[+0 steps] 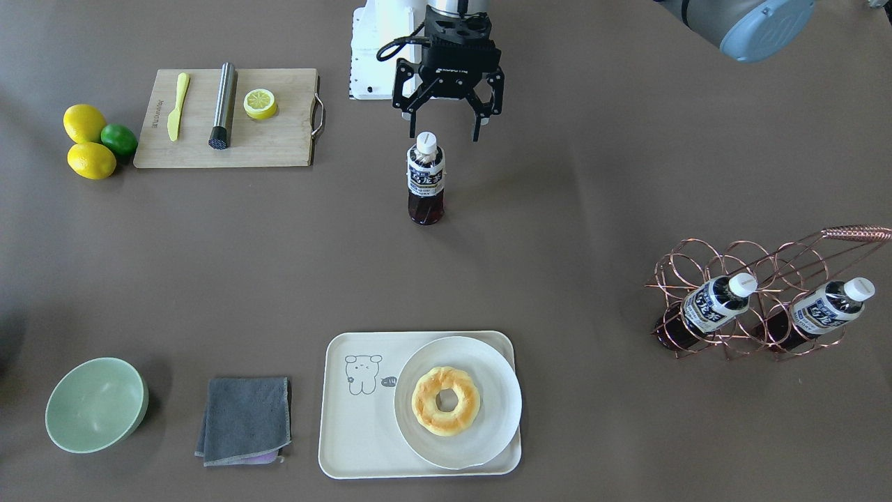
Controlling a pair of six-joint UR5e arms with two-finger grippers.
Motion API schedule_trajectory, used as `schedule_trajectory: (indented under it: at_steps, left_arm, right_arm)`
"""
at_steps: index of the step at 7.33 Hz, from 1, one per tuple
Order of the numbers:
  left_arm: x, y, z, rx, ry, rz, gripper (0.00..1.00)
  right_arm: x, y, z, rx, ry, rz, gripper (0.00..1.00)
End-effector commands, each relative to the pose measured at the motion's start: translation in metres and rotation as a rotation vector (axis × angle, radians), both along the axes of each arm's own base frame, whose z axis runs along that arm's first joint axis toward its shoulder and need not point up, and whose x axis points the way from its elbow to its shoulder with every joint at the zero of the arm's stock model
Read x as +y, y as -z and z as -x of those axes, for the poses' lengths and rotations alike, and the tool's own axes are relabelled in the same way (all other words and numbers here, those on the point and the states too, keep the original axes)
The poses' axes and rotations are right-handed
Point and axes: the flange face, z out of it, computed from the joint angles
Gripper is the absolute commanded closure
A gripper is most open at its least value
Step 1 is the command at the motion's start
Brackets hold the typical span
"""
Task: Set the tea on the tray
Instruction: 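Set the tea bottle upright on the table center, release, withdraw left gripper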
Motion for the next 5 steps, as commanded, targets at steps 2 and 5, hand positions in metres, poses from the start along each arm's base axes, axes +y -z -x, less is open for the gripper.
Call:
schedule_trajectory:
  at_steps: [2, 5]
  left_arm:
    - [-0.086, -0.073, 0.124, -0.075, -0.164, 0.017, 0.04]
    - [-0.127, -0.151, 0.221, -0.093, -0.258, 0.004, 0.04]
  right_arm:
    - [-0.062, 0.141, 0.145, 0.042, 0.027, -0.039, 0.01]
    - [-0.046, 0.276, 0.303, 0.007, -0.043, -0.023, 0.02]
